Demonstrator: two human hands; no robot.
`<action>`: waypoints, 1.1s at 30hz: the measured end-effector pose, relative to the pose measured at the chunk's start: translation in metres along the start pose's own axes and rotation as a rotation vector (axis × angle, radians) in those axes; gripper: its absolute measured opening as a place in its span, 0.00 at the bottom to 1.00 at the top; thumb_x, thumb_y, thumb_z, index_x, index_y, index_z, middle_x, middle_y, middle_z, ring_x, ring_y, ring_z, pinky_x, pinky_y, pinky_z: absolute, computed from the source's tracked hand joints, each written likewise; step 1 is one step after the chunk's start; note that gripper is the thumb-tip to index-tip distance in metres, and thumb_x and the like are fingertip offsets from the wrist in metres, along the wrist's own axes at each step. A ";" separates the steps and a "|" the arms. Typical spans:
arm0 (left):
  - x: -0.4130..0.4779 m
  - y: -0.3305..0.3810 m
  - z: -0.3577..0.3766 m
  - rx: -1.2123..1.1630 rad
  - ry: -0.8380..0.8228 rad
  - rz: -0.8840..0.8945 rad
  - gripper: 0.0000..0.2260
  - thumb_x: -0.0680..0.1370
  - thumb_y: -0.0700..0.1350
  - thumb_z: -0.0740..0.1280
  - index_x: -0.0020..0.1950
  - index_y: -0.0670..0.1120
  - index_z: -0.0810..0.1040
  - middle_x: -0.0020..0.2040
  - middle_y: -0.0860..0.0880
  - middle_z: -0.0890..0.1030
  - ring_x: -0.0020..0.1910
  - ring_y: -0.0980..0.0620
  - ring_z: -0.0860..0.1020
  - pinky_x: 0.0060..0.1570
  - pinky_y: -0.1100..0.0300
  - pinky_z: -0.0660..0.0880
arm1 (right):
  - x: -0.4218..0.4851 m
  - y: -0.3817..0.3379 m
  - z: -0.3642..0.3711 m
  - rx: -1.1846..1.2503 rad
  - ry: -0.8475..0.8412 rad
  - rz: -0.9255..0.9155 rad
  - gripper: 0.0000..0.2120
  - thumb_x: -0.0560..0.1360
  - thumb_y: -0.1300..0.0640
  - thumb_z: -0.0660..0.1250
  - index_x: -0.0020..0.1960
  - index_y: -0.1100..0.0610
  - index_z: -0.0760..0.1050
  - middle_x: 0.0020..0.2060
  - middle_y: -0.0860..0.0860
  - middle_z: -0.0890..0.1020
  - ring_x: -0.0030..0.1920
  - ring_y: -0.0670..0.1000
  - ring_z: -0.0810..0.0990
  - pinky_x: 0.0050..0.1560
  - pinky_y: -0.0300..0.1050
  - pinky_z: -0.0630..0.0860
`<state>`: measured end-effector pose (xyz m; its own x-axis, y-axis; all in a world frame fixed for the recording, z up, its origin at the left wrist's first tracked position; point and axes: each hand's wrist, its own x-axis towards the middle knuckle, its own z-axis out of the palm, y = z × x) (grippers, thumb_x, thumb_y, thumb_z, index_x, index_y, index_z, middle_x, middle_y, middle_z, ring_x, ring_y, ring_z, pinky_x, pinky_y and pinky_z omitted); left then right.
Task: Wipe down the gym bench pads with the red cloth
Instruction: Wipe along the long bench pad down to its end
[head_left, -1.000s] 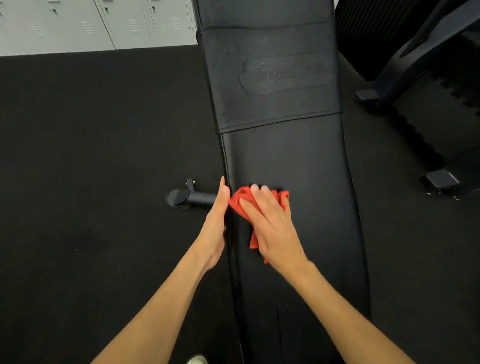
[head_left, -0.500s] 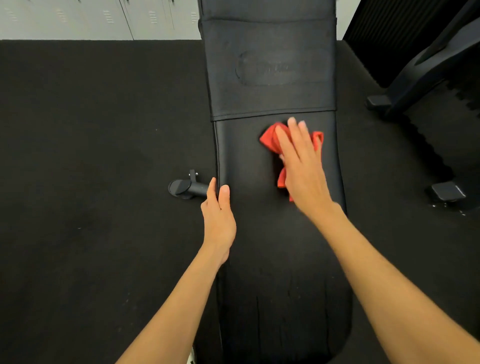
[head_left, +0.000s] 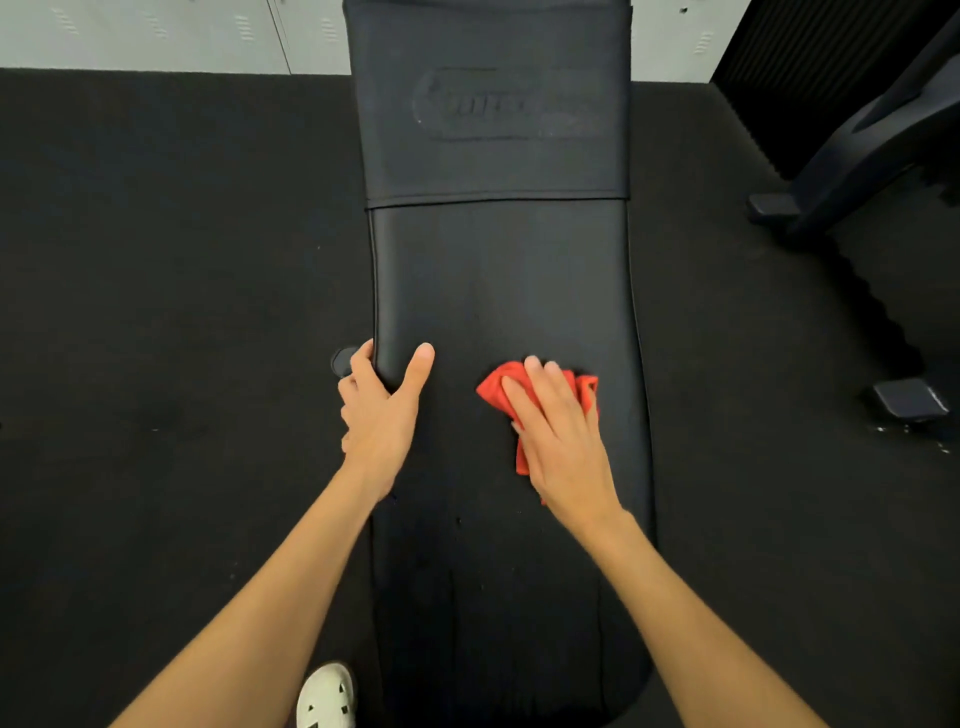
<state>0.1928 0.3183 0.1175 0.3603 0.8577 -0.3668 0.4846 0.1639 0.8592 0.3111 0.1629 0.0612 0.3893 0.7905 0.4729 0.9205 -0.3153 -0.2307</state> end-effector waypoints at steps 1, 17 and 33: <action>0.001 -0.002 0.001 -0.010 -0.003 0.011 0.35 0.76 0.69 0.64 0.78 0.58 0.56 0.73 0.50 0.63 0.70 0.45 0.67 0.71 0.41 0.65 | -0.014 0.003 0.002 0.002 -0.016 -0.008 0.21 0.81 0.59 0.58 0.73 0.54 0.63 0.74 0.56 0.64 0.75 0.56 0.59 0.72 0.61 0.55; 0.008 -0.009 0.000 -0.122 -0.023 0.081 0.36 0.75 0.66 0.68 0.78 0.55 0.57 0.67 0.53 0.66 0.64 0.50 0.72 0.63 0.51 0.73 | 0.097 0.067 -0.047 0.244 0.158 0.297 0.21 0.83 0.58 0.54 0.76 0.57 0.60 0.76 0.54 0.59 0.77 0.54 0.55 0.76 0.50 0.53; 0.009 -0.011 0.001 -0.145 -0.031 0.076 0.37 0.75 0.65 0.68 0.78 0.55 0.57 0.68 0.49 0.67 0.65 0.46 0.73 0.66 0.44 0.74 | -0.024 0.041 -0.038 0.334 0.141 0.671 0.22 0.82 0.63 0.55 0.76 0.59 0.60 0.75 0.55 0.61 0.75 0.58 0.59 0.71 0.63 0.61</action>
<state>0.1912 0.3242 0.1042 0.4175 0.8551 -0.3075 0.3358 0.1692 0.9266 0.3410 0.1110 0.0721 0.8831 0.4033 0.2396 0.4347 -0.5112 -0.7414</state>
